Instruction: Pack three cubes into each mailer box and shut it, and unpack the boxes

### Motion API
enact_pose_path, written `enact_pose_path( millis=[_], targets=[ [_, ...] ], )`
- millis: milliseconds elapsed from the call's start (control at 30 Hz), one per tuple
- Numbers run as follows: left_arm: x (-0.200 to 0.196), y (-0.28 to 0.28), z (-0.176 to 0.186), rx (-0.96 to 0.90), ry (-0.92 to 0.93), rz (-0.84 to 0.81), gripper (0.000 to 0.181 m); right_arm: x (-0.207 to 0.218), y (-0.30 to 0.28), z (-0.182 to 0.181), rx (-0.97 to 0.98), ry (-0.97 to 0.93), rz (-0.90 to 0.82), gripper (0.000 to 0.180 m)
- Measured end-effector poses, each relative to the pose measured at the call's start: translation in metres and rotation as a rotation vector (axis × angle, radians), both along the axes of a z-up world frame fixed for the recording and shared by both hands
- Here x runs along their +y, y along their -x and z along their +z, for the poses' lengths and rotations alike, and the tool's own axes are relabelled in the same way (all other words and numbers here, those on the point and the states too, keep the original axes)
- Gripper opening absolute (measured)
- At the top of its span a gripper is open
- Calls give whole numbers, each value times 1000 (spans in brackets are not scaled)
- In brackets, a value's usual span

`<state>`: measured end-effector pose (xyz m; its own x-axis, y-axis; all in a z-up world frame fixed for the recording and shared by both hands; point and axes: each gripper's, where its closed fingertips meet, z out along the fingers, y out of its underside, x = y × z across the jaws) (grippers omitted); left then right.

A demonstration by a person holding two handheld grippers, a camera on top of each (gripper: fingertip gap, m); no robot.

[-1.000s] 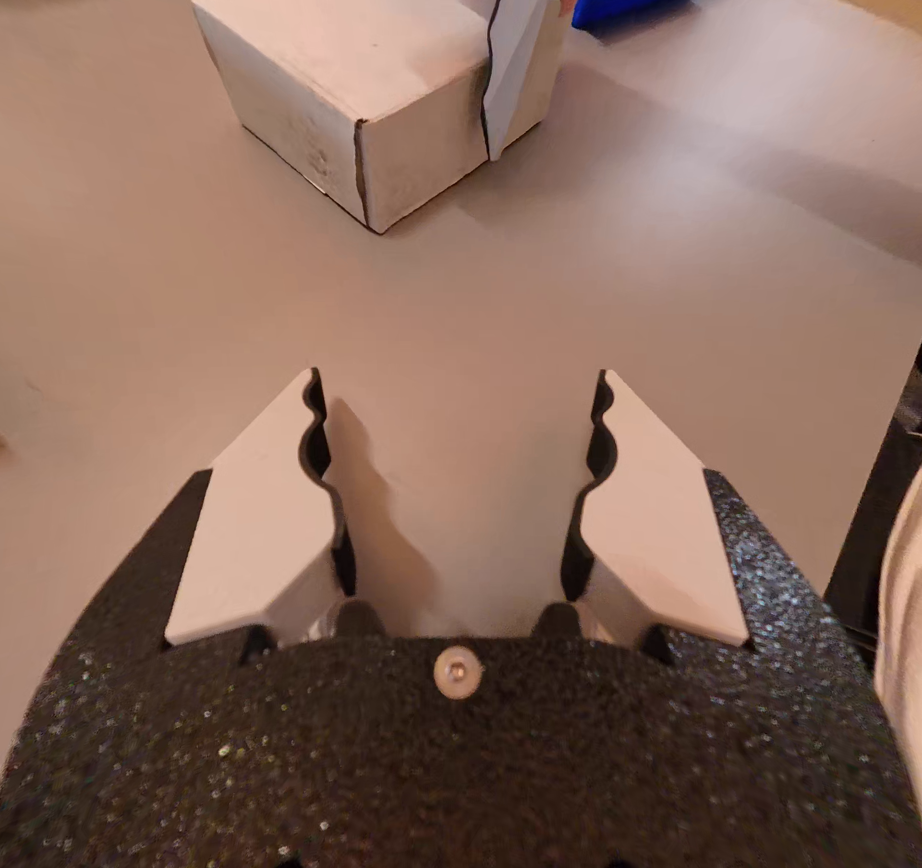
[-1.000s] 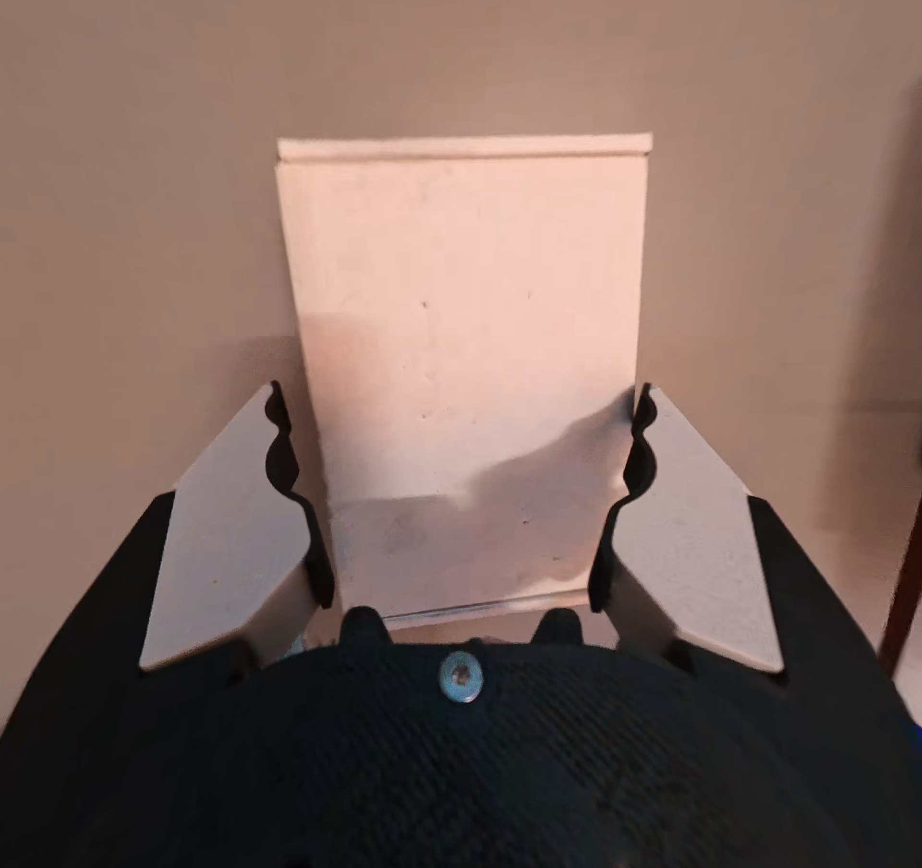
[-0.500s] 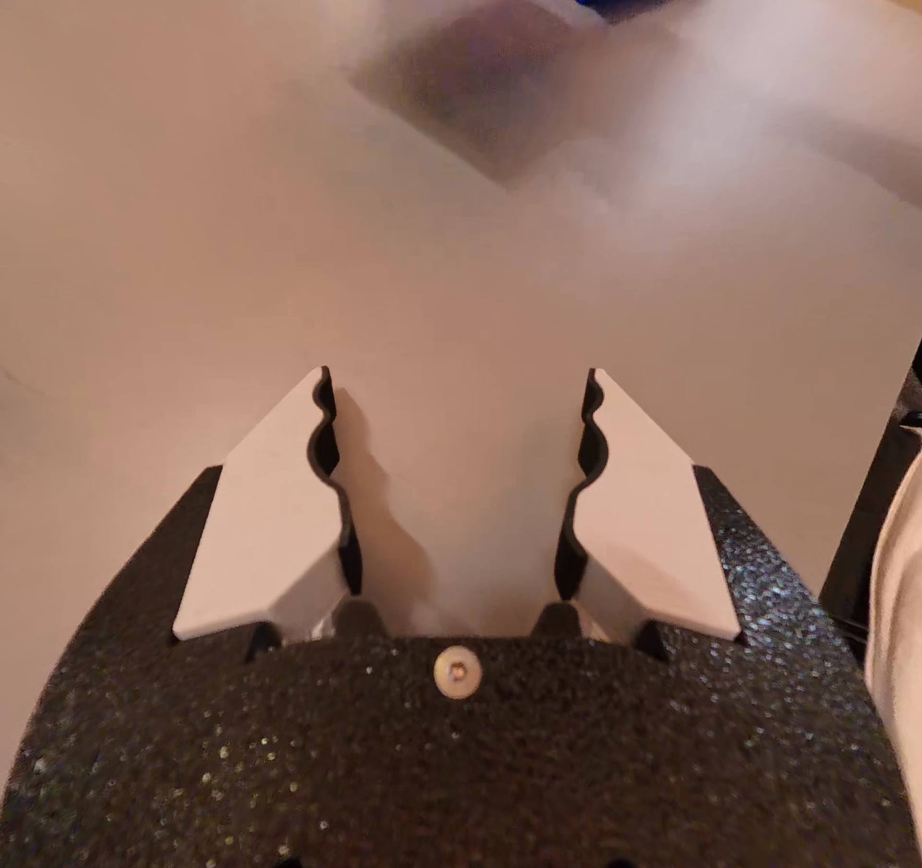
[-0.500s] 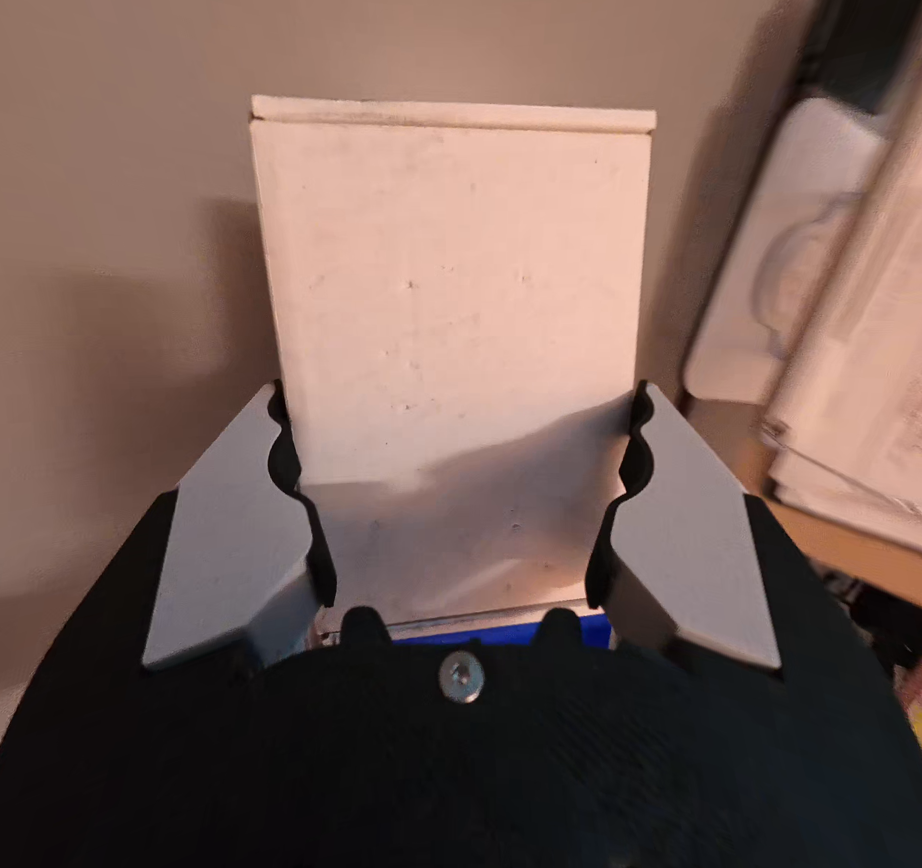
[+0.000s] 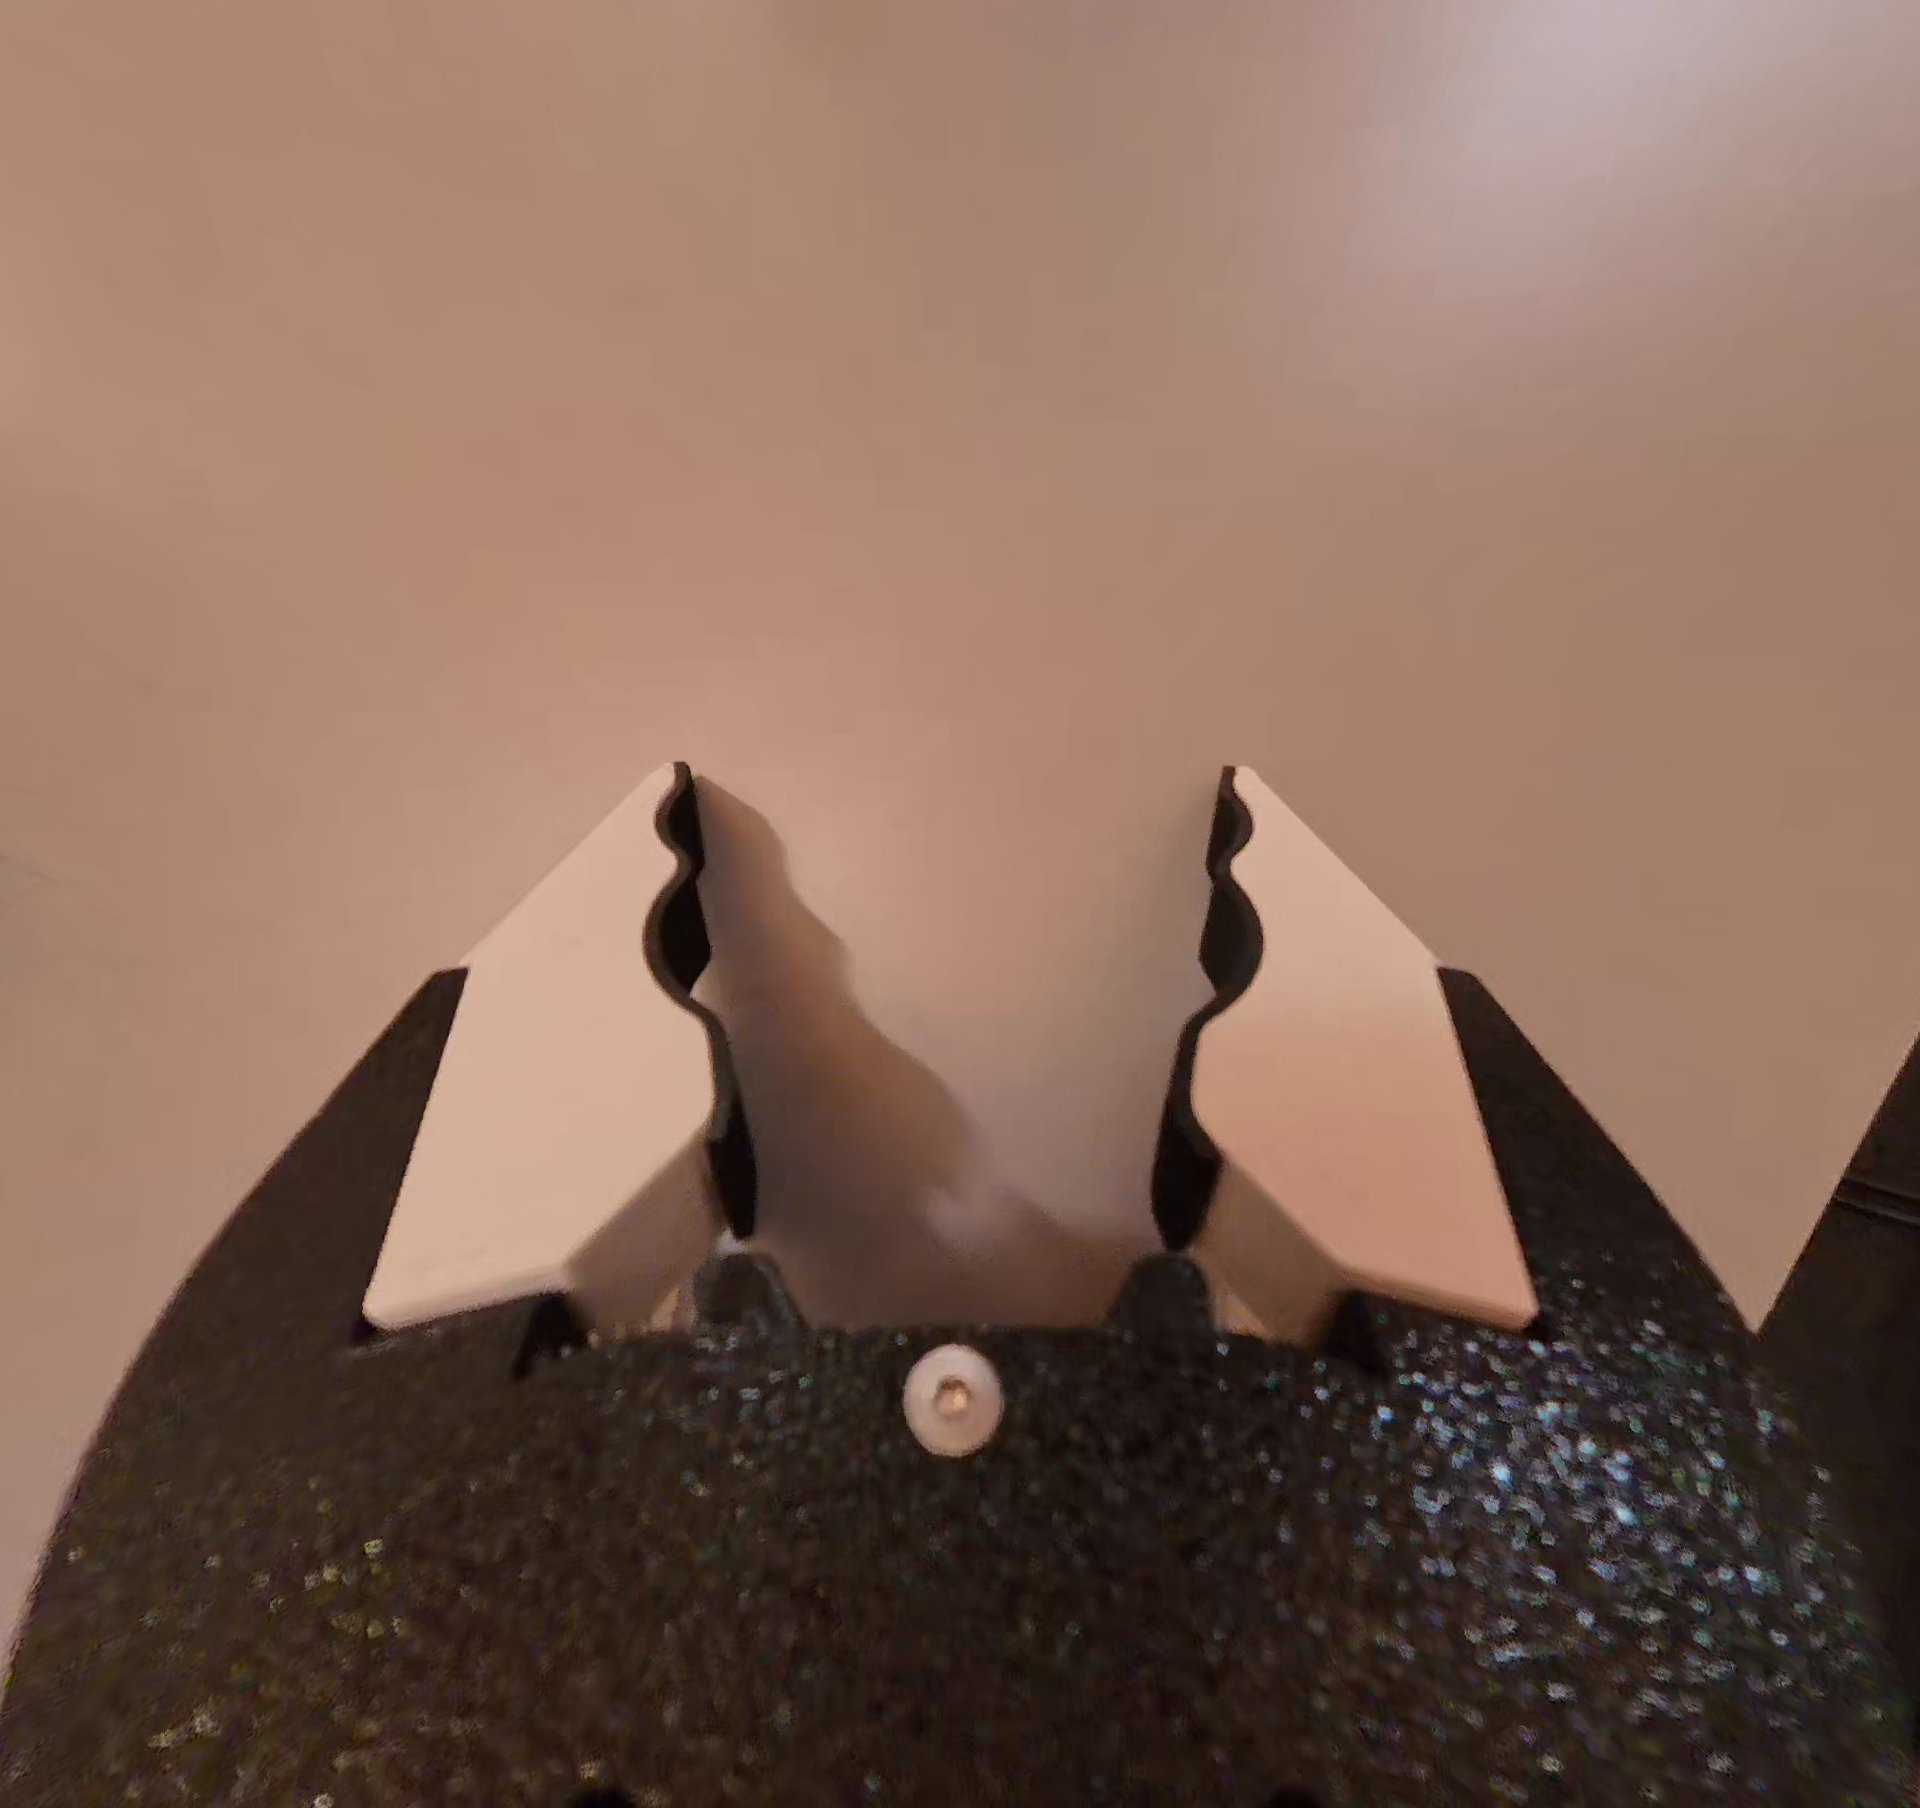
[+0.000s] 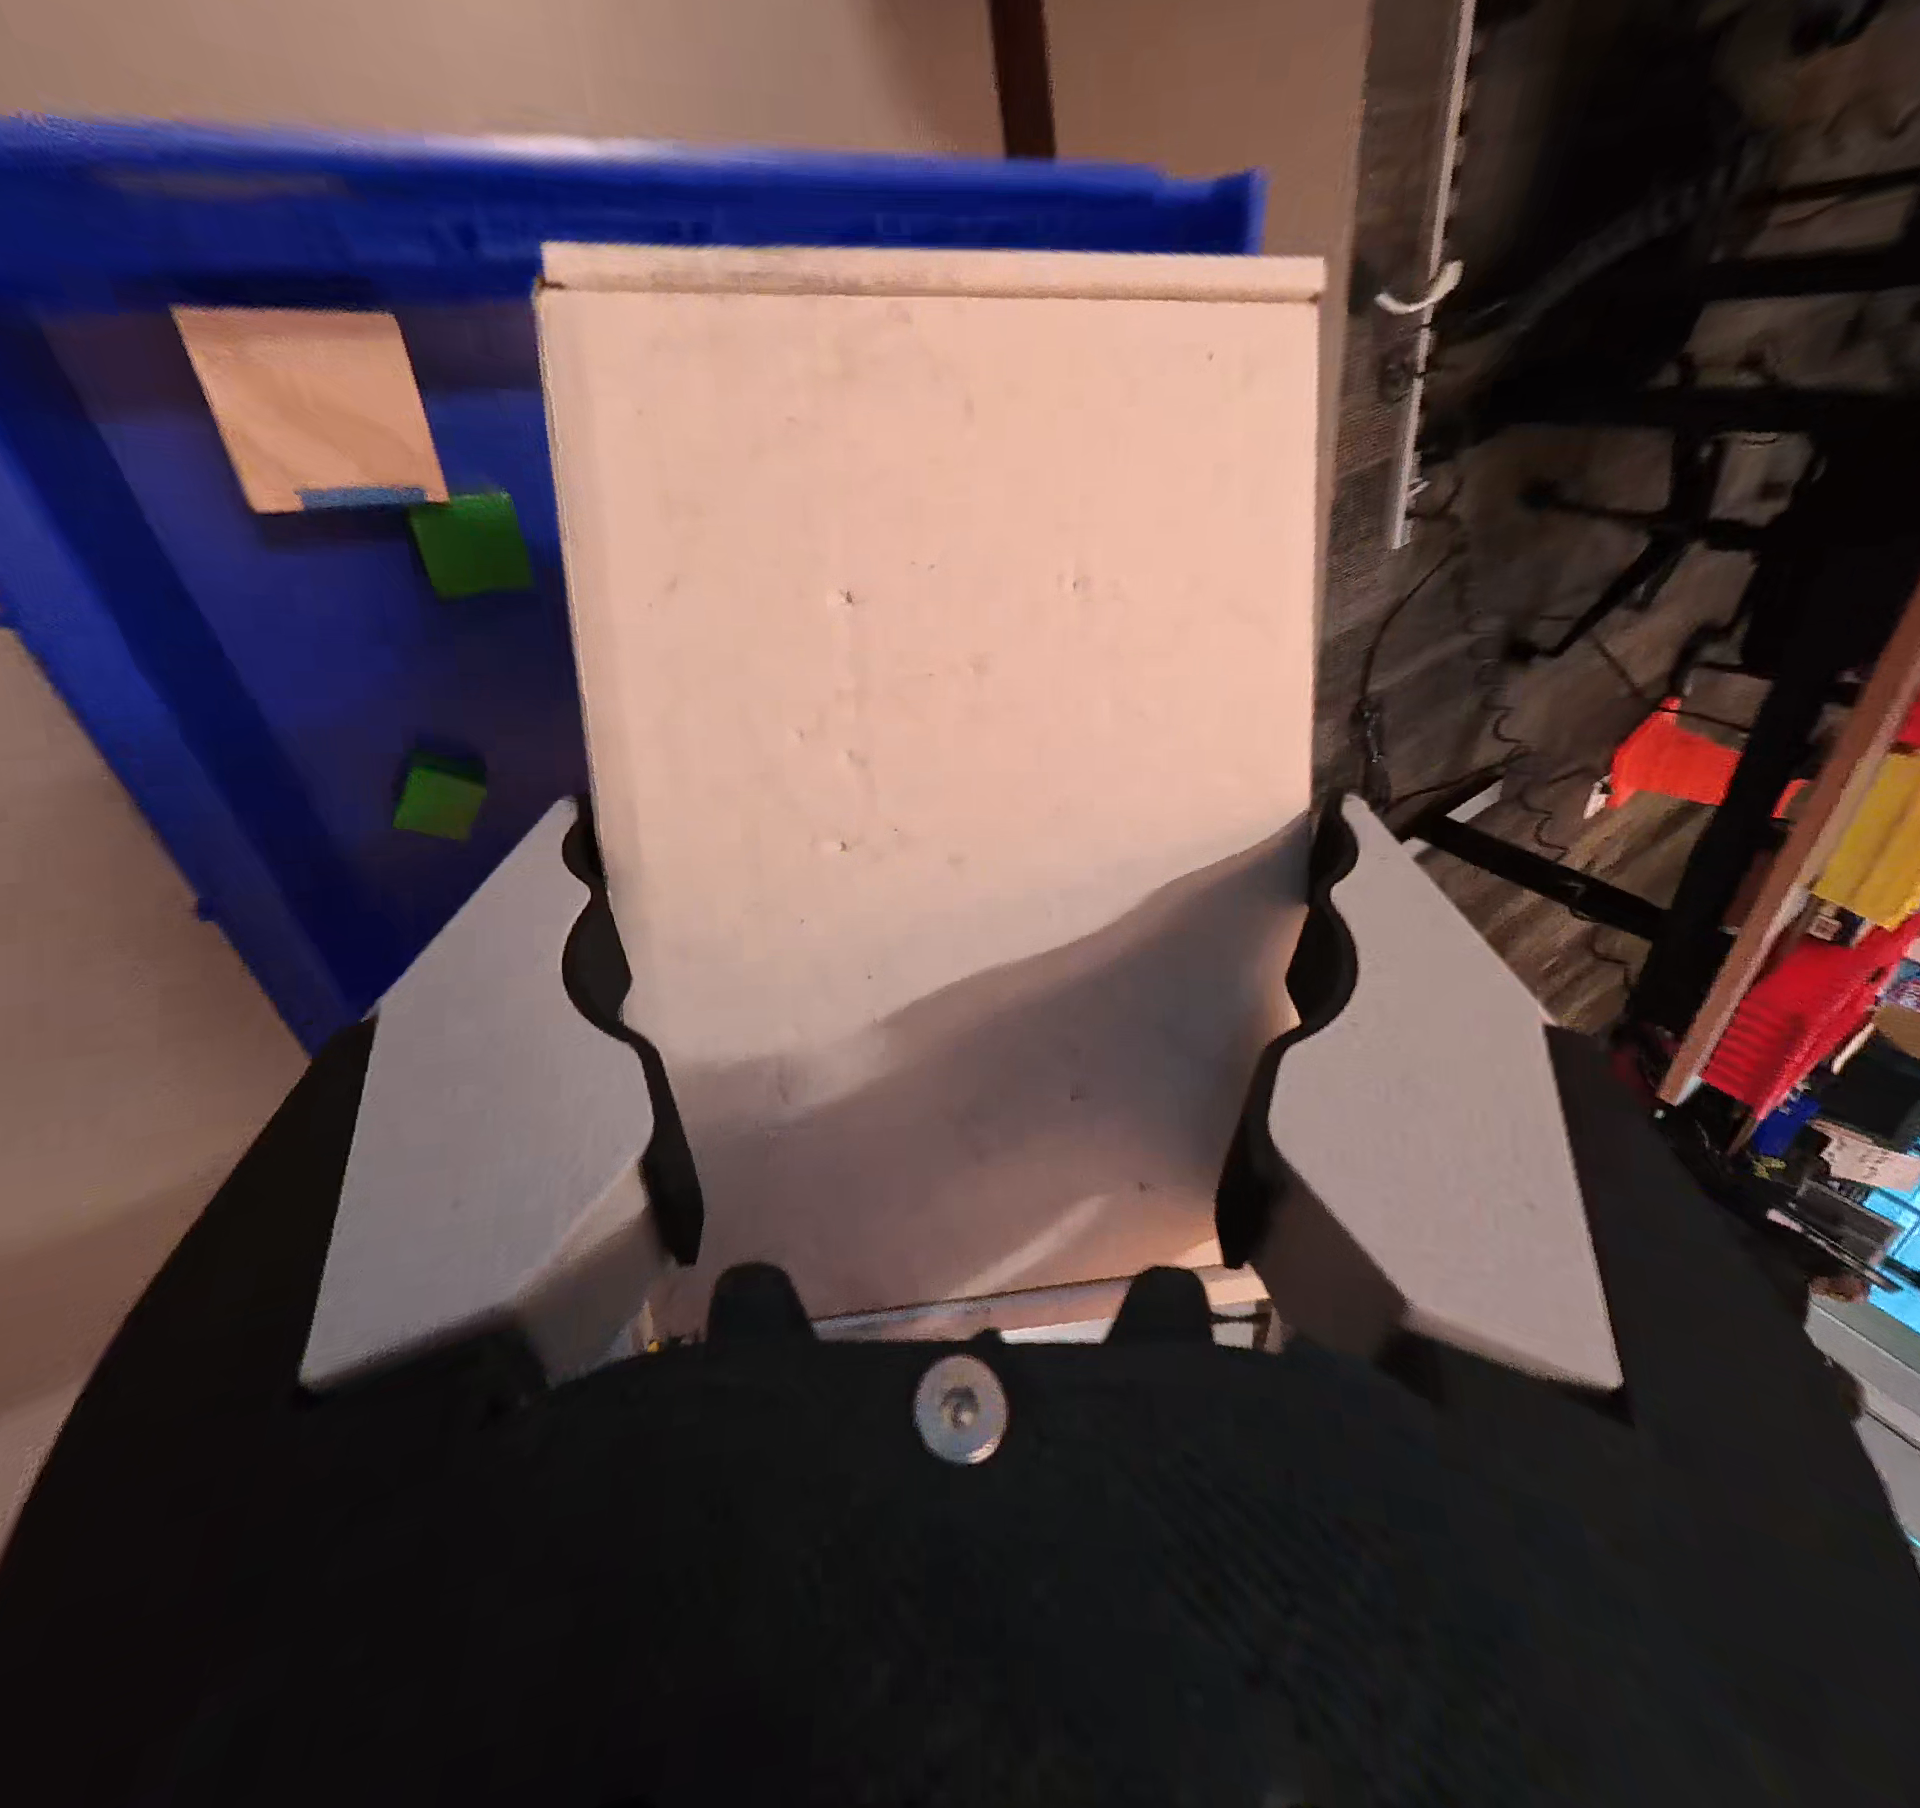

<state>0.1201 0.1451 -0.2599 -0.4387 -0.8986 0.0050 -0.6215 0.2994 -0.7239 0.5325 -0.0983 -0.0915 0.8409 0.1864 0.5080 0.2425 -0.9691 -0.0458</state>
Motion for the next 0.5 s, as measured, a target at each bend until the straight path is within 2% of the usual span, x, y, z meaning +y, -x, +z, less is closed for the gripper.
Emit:
enact_pose_path(
  millis=[33,267,500],
  targets=[
    [-1,0,0,3,4,6,96,0,-7,-12,10,14,2,131],
    [-2,17,3,16,-9,26,95,14,-38,-91,158,2,16,131],
    [6,35,2,37,19,66,93,14,-67,-125,101,49,63,130]
  ],
)
